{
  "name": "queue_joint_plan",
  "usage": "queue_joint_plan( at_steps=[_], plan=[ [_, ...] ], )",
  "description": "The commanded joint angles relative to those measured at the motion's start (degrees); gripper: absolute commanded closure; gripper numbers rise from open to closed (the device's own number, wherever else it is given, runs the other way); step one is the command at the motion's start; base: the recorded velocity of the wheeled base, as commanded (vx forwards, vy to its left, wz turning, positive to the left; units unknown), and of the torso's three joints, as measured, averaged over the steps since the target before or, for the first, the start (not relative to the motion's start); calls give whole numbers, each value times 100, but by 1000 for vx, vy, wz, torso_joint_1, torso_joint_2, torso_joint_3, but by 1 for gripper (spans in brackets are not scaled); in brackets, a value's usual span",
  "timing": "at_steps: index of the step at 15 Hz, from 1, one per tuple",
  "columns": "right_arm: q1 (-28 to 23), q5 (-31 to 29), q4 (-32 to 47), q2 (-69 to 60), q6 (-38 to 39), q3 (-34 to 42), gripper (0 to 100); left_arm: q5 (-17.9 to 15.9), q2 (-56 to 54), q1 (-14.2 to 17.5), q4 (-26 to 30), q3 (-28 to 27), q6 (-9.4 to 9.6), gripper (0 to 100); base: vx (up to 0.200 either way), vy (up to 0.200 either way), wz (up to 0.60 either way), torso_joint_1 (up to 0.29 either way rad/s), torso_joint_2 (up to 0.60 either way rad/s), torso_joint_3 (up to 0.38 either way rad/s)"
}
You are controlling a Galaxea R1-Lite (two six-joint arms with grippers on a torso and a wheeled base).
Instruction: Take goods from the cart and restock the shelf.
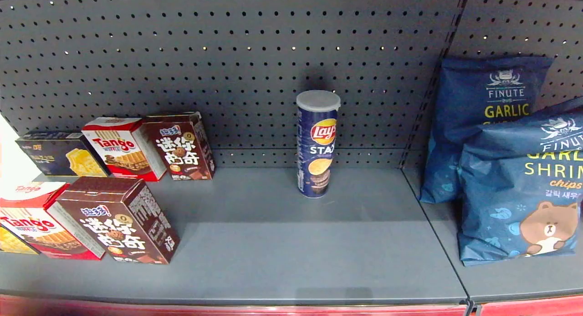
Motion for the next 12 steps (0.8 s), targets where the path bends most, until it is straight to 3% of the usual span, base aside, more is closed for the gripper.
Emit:
queue_joint_plan(
  at_steps=[1, 4, 12],
  plan=[
    [2, 7, -1, 7, -4, 0, 0, 1, 7, 1, -1, 1, -8, 0, 0, 0, 0, 0, 0, 0],
    [2, -1, -10, 7, 5, 0, 0, 1, 7, 1, -1, 1, -8, 0, 0, 0, 0, 0, 0, 0],
    [2, -1, -1, 7, 5, 0, 0, 1, 7, 1, -1, 1, -8, 0, 0, 0, 600, 3, 4, 3]
  ],
)
